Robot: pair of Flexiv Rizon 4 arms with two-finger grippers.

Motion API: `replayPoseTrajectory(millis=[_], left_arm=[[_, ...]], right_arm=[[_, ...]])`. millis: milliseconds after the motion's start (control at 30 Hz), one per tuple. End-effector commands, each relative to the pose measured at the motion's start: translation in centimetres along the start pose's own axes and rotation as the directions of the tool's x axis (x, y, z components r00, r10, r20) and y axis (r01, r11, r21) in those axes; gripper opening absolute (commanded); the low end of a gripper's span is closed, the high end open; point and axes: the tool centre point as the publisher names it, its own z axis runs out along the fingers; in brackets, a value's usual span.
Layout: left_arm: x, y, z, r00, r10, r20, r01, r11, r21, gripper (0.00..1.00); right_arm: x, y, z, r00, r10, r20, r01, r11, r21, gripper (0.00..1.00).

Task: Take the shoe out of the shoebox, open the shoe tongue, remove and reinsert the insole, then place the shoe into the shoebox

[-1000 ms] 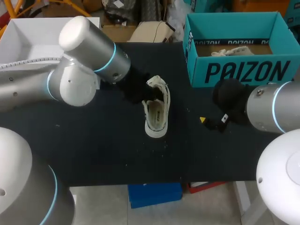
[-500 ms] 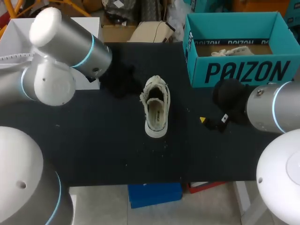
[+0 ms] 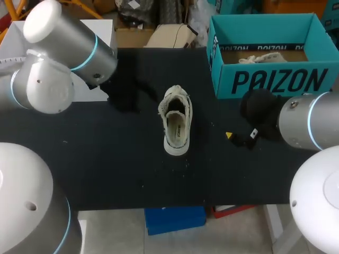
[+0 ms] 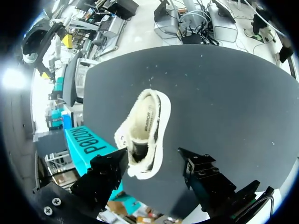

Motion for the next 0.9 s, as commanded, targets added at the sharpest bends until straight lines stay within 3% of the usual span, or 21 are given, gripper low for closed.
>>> replayPoseTrajectory(millis=[33, 233, 400, 433, 467, 900], left_arm=[[-0.6, 0.7, 1.0, 0.998, 0.010, -0.067, -0.010, 1.000, -0.008, 0.67], [-0.1, 1.5, 2.0, 0.994, 0.033, -0.107, -0.033, 0.999, -0.002, 0.64], [0.1, 1.5, 2.5, 0.994, 0.037, -0.100, -0.037, 0.999, 0.008, 0.69], [0.1, 1.5, 2.5, 0.996, 0.038, -0.084, -0.037, 0.999, 0.002, 0.78], [-0.1, 1.4, 2.3, 0.998, 0.026, -0.056, -0.026, 1.000, 0.002, 1.00], [-0.1, 1.2, 2.1, 0.999, 0.018, -0.040, -0.017, 1.000, 0.024, 1.00]], right_arm=[[0.1, -0.1, 0.0, 1.000, 0.001, 0.001, -0.001, 1.000, -0.002, 1.00], [0.1, -0.1, 0.0, 1.000, 0.001, 0.001, -0.001, 1.000, -0.002, 1.00], [0.1, -0.1, 0.0, 1.000, 0.001, 0.001, -0.001, 1.000, -0.002, 1.00], [0.1, -0.1, 0.0, 1.000, 0.001, 0.001, -0.001, 1.000, -0.002, 1.00], [0.1, -0.1, 0.0, 1.000, 0.001, 0.001, -0.001, 1.000, -0.002, 1.00], [0.1, -0.1, 0.0, 1.000, 0.001, 0.001, -0.001, 1.000, -0.002, 1.00]])
